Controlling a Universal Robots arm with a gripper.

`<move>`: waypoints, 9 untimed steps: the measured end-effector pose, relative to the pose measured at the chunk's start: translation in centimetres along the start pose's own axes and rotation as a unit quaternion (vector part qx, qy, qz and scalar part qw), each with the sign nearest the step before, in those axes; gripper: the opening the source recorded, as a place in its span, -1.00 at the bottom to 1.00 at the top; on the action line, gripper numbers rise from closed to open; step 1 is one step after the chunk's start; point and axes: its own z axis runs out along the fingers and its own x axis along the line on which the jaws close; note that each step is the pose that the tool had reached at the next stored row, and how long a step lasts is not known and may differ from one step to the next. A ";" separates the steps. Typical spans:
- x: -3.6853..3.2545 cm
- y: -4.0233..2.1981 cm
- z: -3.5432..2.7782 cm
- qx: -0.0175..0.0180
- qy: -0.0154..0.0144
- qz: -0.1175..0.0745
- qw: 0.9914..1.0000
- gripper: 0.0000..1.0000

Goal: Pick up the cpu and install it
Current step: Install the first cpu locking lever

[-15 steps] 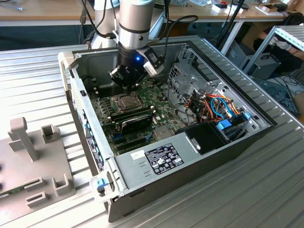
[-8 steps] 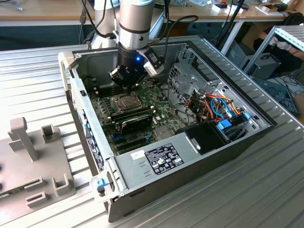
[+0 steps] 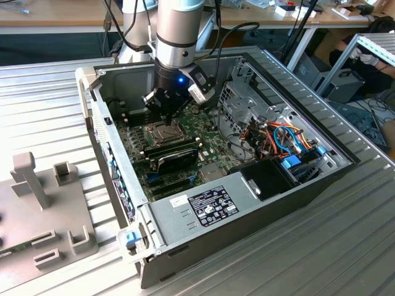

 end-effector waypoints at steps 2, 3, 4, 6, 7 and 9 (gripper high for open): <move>0.10 -0.50 0.00 -0.005 -0.001 0.000 1.000 -0.79; 0.10 -0.51 0.00 -0.005 -0.001 0.000 1.000 -0.79; 0.10 -0.51 0.00 -0.005 -0.001 0.000 1.000 -0.79; 0.10 -0.52 0.00 -0.005 -0.001 0.000 1.000 -0.79; 0.10 -0.52 0.00 -0.005 -0.001 0.000 1.000 -0.79; 0.10 -0.61 -0.01 -0.007 -0.001 0.000 1.000 -0.79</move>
